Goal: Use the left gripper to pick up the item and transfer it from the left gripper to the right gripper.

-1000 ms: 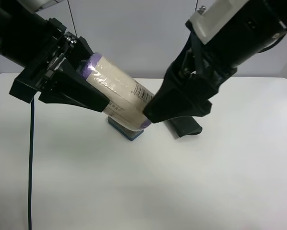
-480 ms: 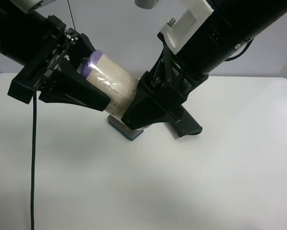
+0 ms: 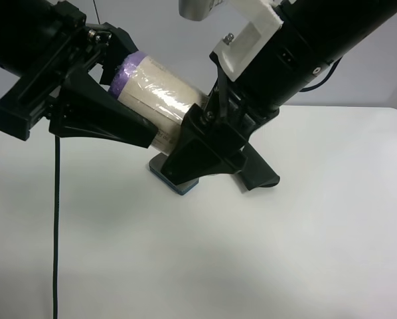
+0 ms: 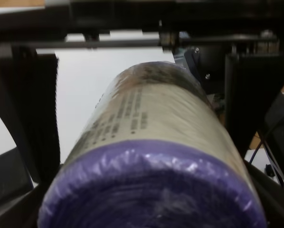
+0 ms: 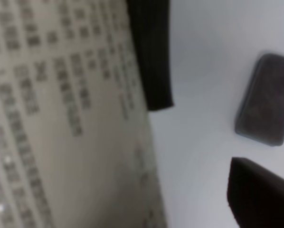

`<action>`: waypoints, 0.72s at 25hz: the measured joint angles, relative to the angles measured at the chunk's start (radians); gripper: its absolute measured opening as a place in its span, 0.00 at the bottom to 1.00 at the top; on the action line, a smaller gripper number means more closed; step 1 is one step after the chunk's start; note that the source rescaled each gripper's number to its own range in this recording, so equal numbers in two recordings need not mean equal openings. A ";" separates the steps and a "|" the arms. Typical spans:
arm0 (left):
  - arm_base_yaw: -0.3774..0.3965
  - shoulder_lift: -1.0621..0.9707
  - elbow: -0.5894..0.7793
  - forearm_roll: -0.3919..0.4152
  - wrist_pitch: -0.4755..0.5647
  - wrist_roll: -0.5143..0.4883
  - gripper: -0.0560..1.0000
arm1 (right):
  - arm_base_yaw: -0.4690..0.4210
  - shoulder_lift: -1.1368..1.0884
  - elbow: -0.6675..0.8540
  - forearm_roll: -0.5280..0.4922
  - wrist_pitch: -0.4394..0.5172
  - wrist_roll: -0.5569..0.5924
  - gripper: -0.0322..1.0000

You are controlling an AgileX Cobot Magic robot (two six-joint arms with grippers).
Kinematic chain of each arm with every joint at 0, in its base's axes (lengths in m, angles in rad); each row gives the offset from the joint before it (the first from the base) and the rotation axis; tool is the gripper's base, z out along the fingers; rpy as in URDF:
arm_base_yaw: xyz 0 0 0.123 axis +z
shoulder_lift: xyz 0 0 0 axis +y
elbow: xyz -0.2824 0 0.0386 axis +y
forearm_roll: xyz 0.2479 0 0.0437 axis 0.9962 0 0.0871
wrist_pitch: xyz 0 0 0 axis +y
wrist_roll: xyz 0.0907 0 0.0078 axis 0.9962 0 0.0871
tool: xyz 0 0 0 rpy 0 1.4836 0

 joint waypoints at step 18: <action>0.000 0.000 0.000 -0.007 -0.009 0.005 0.05 | 0.003 0.003 0.000 0.052 0.017 -0.007 0.11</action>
